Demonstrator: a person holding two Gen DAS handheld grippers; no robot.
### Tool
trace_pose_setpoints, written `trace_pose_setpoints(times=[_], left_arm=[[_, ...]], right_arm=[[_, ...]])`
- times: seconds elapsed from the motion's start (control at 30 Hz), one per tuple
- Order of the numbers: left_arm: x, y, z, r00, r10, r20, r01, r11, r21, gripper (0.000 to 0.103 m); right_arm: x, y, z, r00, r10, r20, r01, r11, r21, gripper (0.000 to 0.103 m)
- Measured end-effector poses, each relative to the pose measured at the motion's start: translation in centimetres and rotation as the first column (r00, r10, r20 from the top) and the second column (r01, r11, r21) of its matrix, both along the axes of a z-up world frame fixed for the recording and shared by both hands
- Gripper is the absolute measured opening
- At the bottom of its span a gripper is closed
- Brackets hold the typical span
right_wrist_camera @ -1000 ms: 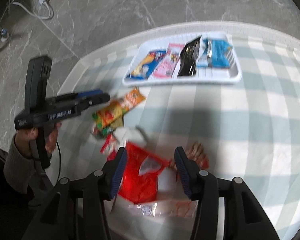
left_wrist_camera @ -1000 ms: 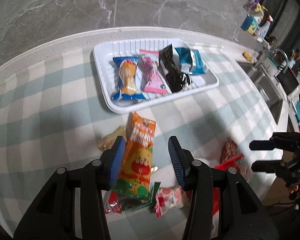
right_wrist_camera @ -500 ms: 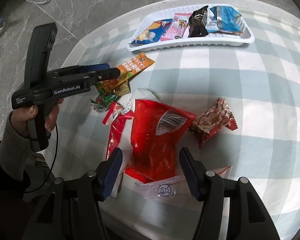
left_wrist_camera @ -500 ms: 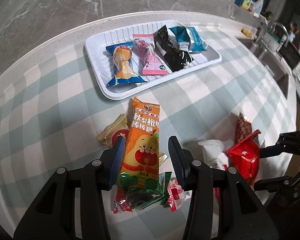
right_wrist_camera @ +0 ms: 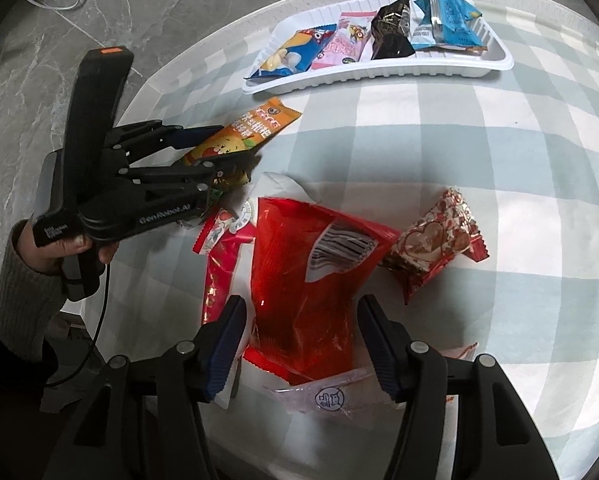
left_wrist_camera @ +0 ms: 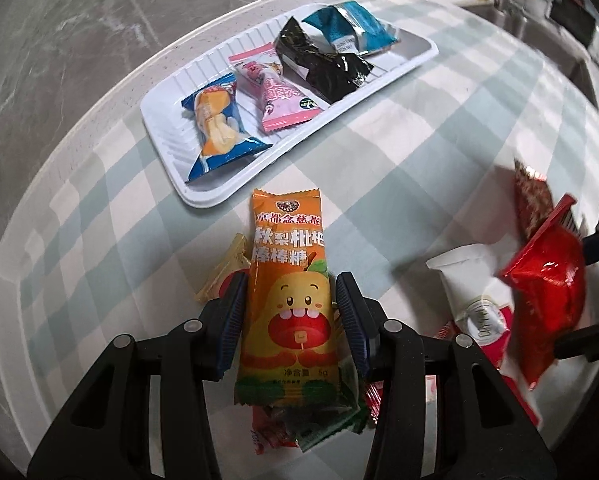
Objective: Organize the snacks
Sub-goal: 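Grasp the orange candy stick packet with the left tool while the right tool grasps the red bag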
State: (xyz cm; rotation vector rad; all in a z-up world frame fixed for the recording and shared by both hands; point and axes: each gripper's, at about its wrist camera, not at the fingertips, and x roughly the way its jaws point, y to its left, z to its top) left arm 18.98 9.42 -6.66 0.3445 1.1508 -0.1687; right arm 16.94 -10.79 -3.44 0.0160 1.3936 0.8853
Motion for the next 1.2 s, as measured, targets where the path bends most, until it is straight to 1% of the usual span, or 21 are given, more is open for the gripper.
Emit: trace_pose_setpoints(times=[0.03,0.1,0.17,0.2,0.23,0.3,0.4,0.67,0.93,1.2], left_arm=[[0.1,-0.1,-0.1,1.0,-0.008,0.001,0.008,1.0,0.009,0.043],[0.1,-0.2,-0.2,1.0,-0.009,0.004,0.009,1.0,0.015,0.042],[0.3,-0.2,-0.2,1.0,-0.01,0.011,0.01,1.0,0.018,0.038],[0.3,-0.2,-0.2,1.0,-0.009,0.013,0.009,1.0,0.019,0.037],[0.3,-0.2,-0.3,1.0,-0.007,0.014,0.007,1.0,0.017,0.036],[0.4,-0.1,-0.2,1.0,-0.006,0.015,0.006,1.0,-0.004,0.031],[0.4,0.1,0.1,1.0,0.004,0.02,-0.003,0.999,-0.032,0.028],[0.2,1.5,1.4,0.997,0.069,0.029,-0.064,0.988,-0.138,0.027],[-0.3,1.9,2.3,0.995,0.09,0.037,-0.081,0.979,-0.186,0.027],[-0.5,1.8,3.9,0.994,0.091,0.067,-0.075,0.973,-0.217,0.027]], right_arm=[[0.0,0.0,0.0,1.0,0.003,-0.002,-0.003,1.0,0.001,0.058],[0.0,0.1,-0.2,1.0,0.009,-0.007,-0.009,1.0,0.003,0.051],[0.0,0.2,-0.2,1.0,0.014,-0.007,-0.014,1.0,0.007,0.047],[0.0,0.2,-0.1,1.0,0.015,-0.004,-0.015,1.0,0.01,0.043],[0.0,0.2,-0.1,1.0,0.017,-0.003,-0.017,1.0,0.014,0.04],[0.1,0.2,0.0,1.0,0.019,-0.001,-0.019,0.999,0.026,0.032],[0.2,-0.1,0.2,1.0,0.01,-0.001,-0.01,0.999,0.046,0.027],[0.9,-1.4,0.9,0.999,-0.032,-0.019,0.033,0.994,0.103,0.026],[1.9,-2.2,1.6,0.997,-0.064,-0.038,0.069,0.987,0.142,0.026],[2.7,-2.3,2.4,0.996,-0.078,-0.035,0.083,0.983,0.165,0.026]])
